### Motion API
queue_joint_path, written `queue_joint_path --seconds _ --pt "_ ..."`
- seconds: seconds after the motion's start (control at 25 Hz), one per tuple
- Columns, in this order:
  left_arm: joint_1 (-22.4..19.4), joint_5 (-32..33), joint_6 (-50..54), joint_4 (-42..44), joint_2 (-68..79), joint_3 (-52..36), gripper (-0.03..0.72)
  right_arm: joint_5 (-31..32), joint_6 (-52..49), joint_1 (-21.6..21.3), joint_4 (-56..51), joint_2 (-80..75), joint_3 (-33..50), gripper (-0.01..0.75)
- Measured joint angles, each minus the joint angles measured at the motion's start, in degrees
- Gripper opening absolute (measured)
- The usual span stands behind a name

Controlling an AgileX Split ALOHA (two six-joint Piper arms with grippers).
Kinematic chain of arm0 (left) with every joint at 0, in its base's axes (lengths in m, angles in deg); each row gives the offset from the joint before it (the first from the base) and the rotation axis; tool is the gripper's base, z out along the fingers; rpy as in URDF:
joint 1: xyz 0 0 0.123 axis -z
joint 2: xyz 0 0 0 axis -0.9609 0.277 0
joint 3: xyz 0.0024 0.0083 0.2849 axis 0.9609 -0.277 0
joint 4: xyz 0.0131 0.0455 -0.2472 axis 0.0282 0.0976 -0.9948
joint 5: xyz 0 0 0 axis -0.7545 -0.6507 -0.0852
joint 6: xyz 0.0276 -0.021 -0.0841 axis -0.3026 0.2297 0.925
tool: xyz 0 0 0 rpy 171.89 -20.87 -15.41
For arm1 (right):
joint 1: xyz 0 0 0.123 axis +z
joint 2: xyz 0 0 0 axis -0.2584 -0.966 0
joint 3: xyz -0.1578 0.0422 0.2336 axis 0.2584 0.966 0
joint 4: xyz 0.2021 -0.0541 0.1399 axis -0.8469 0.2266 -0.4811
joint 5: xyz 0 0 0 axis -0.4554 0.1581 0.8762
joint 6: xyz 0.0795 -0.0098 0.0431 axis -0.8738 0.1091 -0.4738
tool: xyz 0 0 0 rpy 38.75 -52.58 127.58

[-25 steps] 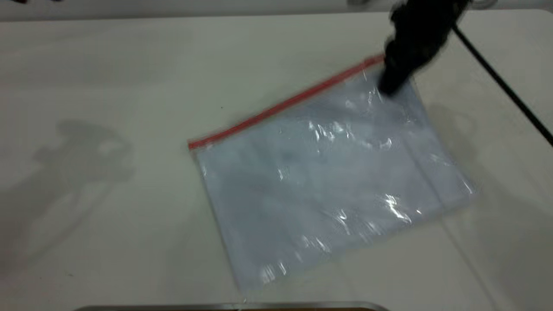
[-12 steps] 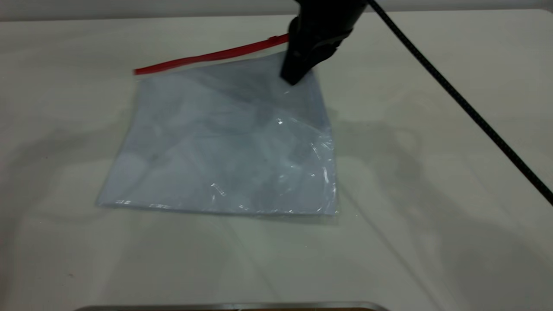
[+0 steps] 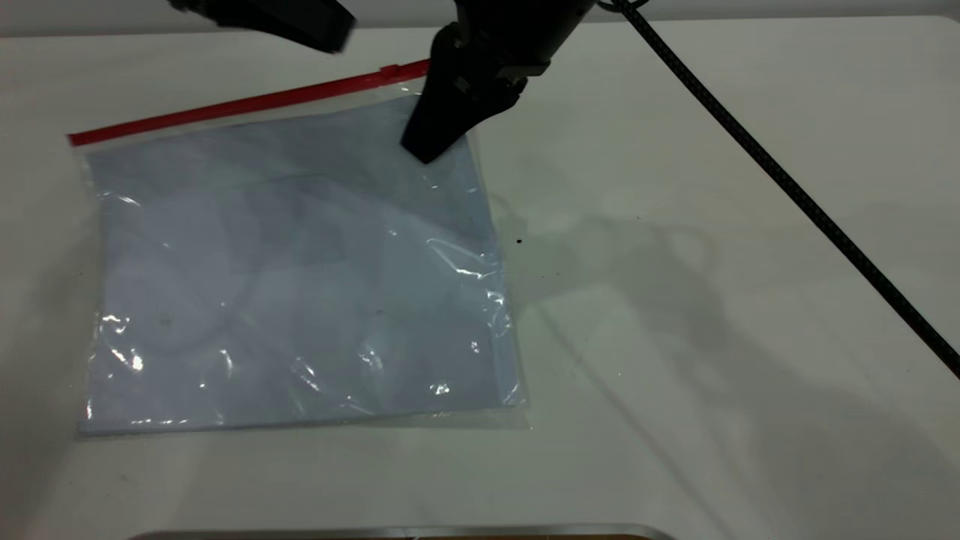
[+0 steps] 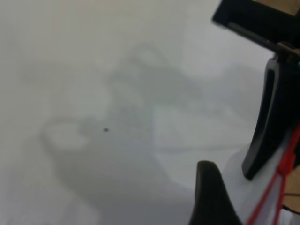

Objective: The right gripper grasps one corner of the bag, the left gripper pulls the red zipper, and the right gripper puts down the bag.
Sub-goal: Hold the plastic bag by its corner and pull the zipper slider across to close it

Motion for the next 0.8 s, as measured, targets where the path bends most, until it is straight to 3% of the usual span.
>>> queue_joint_path --seconds 0.4,0.8 --pt "3.8 1.5 -0.3 2.0 0.2 0.1 0.501 1.7 0.6 0.0 -1.1 0.0 0.0 0.033" --pt "4.5 0.6 -0.4 2.1 0.2 0.3 0.255 1.8 0.7 0.0 -1.2 0.0 0.0 0.033"
